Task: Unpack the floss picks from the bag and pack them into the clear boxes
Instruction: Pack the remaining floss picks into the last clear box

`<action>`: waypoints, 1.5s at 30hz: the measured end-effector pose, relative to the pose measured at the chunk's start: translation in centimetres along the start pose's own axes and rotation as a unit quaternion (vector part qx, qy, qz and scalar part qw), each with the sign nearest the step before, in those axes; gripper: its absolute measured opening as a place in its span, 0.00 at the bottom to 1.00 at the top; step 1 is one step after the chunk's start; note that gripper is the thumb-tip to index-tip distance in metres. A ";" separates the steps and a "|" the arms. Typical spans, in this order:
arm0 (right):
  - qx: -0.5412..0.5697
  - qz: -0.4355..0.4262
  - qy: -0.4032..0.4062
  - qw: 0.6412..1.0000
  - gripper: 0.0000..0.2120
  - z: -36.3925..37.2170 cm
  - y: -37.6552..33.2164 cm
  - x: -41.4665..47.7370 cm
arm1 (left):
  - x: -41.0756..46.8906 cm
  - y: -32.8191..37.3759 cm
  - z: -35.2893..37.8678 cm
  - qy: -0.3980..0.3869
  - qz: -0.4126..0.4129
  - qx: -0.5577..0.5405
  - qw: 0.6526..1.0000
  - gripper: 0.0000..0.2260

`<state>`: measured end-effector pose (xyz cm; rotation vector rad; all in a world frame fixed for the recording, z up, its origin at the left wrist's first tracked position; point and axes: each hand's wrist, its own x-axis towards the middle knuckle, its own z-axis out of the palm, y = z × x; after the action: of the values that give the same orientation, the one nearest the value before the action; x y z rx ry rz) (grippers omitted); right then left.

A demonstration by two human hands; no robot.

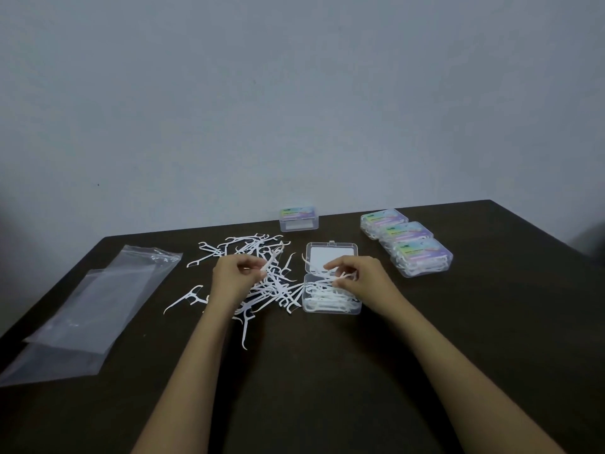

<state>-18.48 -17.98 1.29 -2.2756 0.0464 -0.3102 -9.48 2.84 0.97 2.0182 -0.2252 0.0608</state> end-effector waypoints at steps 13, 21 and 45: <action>0.008 -0.014 -0.011 1.000 0.16 -1.0 -0.1 -0.2 | -1.5 2.4 1.9 -0.001 0.046 -0.159 0.986 0.08; 0.022 0.031 0.086 0.996 0.12 -2.0 0.7 0.1 | -2.7 2.4 5.2 -0.058 0.221 0.043 0.973 0.08; -0.194 0.018 -0.086 0.977 0.08 -1.7 0.6 -0.3 | -2.1 0.7 5.5 -0.119 0.241 0.197 0.943 0.11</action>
<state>-19.17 -19.55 1.84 -2.6780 0.0621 -0.0879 -12.01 -2.09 -1.19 2.3200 -0.9236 0.1824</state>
